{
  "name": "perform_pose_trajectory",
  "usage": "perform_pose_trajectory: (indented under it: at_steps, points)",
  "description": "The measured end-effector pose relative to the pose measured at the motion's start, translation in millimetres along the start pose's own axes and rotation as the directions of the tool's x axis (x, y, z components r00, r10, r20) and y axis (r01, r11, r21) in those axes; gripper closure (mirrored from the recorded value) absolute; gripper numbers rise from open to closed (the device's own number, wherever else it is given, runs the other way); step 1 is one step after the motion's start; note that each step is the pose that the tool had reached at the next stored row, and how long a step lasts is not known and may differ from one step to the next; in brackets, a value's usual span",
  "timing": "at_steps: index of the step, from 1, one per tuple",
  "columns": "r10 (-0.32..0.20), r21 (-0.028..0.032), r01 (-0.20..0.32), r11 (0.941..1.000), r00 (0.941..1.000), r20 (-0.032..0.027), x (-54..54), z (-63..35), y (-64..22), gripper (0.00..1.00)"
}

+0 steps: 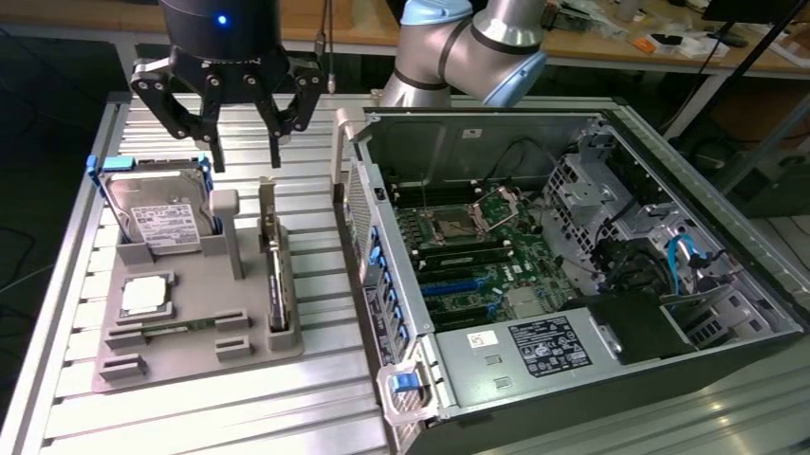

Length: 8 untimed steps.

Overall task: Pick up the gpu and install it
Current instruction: 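Pick up the gpu and move the gpu toward the slot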

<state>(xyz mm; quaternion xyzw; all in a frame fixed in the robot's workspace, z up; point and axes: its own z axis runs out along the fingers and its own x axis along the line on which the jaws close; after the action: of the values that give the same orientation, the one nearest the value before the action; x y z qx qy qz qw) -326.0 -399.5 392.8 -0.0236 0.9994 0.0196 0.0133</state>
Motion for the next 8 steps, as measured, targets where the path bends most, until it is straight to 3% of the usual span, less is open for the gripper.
perform_pose_trajectory:
  at_steps: [8]
  points:
    - [0.0,0.0,0.0,1.0,1.0,0.0,0.0,0.0,0.0,0.44]
